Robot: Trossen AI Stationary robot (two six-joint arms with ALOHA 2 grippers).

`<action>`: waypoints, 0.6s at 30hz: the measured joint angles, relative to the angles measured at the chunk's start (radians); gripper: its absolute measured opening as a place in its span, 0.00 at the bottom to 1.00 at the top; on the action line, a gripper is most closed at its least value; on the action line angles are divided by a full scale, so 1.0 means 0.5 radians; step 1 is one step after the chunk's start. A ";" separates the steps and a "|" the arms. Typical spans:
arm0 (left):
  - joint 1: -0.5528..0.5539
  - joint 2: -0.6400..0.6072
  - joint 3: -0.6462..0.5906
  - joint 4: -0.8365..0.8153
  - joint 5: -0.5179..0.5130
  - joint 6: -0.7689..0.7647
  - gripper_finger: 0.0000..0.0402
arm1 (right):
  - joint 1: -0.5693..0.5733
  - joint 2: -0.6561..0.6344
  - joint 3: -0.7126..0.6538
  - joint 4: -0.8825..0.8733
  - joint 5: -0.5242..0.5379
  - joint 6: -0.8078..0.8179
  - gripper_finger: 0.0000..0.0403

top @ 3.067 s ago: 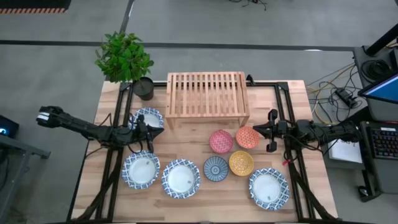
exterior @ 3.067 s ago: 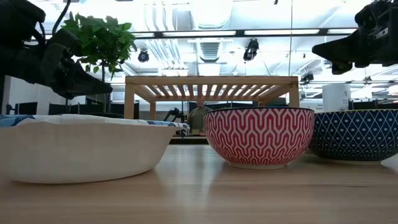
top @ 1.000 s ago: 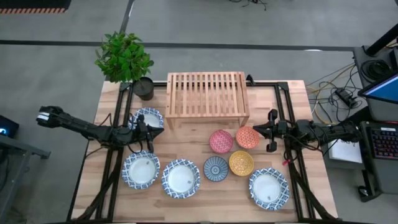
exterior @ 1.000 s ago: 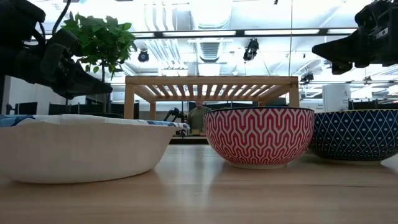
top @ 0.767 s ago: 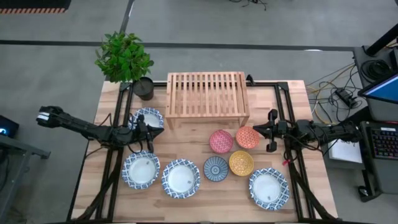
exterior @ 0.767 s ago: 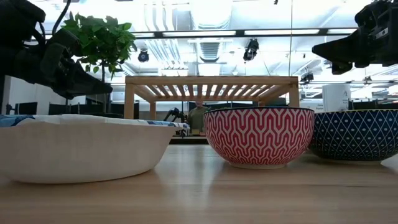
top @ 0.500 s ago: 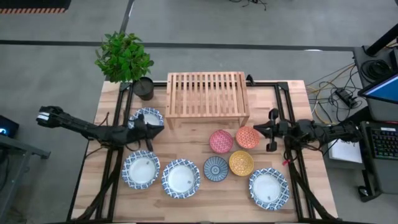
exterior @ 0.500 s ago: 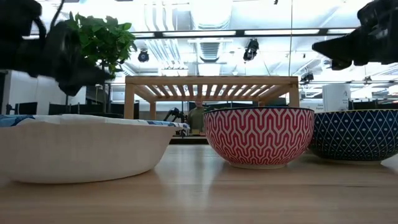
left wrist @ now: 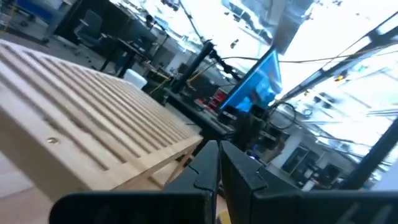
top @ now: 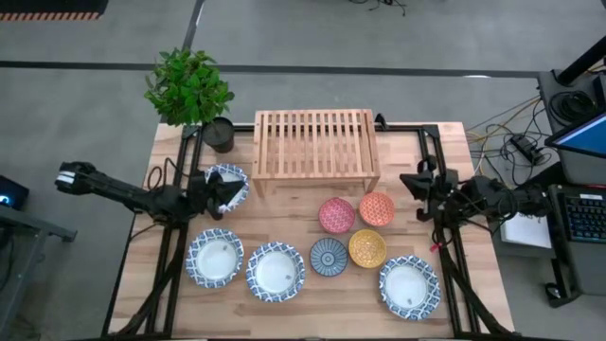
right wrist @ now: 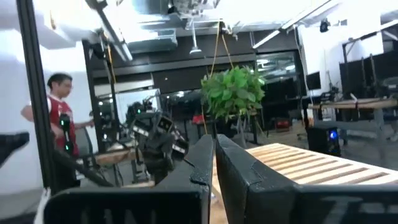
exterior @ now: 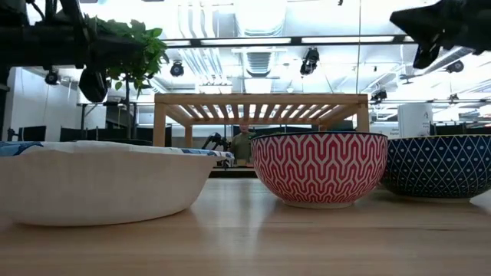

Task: Place and stack bowls onto a shelf
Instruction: Put the blue bowl on the shelf

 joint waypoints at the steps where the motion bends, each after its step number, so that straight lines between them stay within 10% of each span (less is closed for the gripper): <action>1: 0.000 0.003 0.029 -0.015 0.046 0.000 0.00 | 0.000 0.011 0.036 -0.046 0.000 0.032 0.03; 6: -0.001 0.063 0.371 -0.453 0.227 0.024 0.00 | 0.000 0.085 0.226 -0.259 0.005 0.163 0.03; 13: -0.077 0.337 1.188 -2.183 0.264 -0.137 0.00 | 0.000 0.228 0.347 -0.347 0.003 0.260 0.03; 18: -0.190 0.685 1.601 -2.848 0.275 -0.223 0.00 | 0.000 0.325 0.358 -0.349 0.003 0.256 0.03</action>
